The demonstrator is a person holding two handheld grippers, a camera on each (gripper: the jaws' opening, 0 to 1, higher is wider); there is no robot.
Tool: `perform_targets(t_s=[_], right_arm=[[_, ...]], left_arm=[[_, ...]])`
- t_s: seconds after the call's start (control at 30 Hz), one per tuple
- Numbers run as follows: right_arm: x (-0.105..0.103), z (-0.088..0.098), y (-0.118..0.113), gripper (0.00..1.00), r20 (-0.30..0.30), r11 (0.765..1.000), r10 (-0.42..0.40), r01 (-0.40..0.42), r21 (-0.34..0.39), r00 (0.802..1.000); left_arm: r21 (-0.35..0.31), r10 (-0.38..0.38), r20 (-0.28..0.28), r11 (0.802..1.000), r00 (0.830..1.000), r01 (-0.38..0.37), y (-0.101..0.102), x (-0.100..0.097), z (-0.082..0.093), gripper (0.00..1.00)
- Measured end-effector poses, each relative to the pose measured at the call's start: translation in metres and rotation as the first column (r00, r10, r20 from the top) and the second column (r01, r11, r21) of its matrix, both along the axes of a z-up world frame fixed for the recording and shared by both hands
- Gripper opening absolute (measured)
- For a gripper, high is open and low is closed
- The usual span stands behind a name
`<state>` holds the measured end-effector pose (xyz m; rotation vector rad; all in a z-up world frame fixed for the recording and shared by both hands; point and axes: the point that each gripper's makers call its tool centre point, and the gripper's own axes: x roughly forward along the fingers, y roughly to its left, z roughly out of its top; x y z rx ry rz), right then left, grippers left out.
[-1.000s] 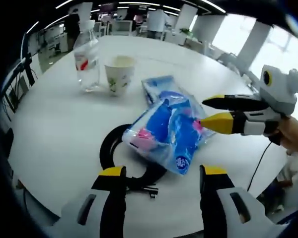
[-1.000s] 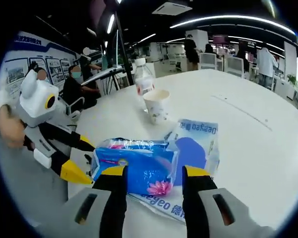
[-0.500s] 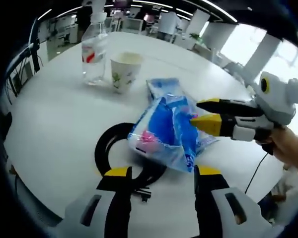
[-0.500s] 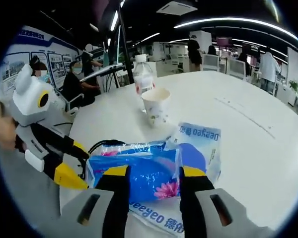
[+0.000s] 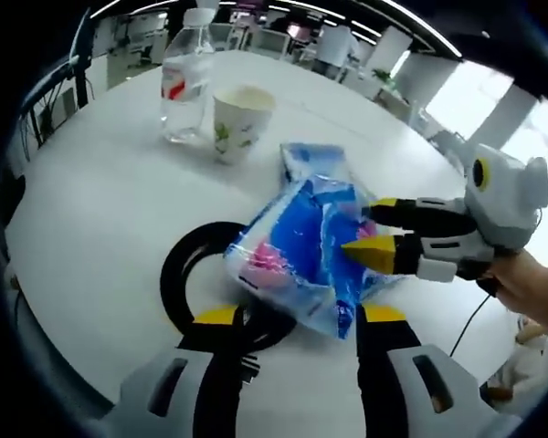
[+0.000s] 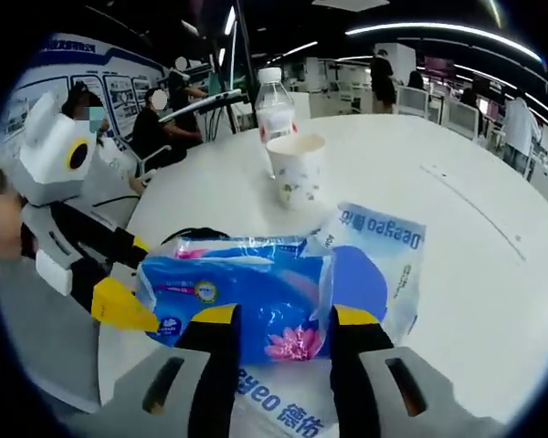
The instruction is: Arrange the tabletop items into an orderly group along one side of the table until the central work area is clear of visible clutter.
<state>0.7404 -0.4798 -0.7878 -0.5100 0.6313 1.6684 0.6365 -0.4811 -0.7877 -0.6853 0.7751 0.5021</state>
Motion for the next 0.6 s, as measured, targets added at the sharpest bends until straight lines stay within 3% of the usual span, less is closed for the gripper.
perform_targets(t_s=[0.07,0.17,0.37,0.6], right_arm=[[-0.003,-0.001,-0.001,0.28,-0.024,1.000,-0.009,0.009,0.009,1.000],[-0.001,0.000,-0.004,0.23,0.012,1.000,-0.026,0.026,0.015,1.000],[0.008,0.001,-0.016,0.01,0.043,0.998,-0.064,0.063,0.010,0.997],[0.007,0.006,-0.022,0.00,0.023,0.993,-0.118,0.118,0.025,0.993]], left_arm=[[0.005,-0.020,0.005,1.000,1.000,0.020,-0.002,0.001,0.003,0.38],[0.002,-0.024,-0.017,1.000,1.000,0.024,0.000,-0.001,-0.002,0.26],[0.002,-0.009,-0.009,1.000,1.000,0.009,0.002,-0.001,-0.003,0.23],[0.008,-0.020,-0.005,1.000,1.000,0.020,0.004,-0.002,-0.002,0.19]])
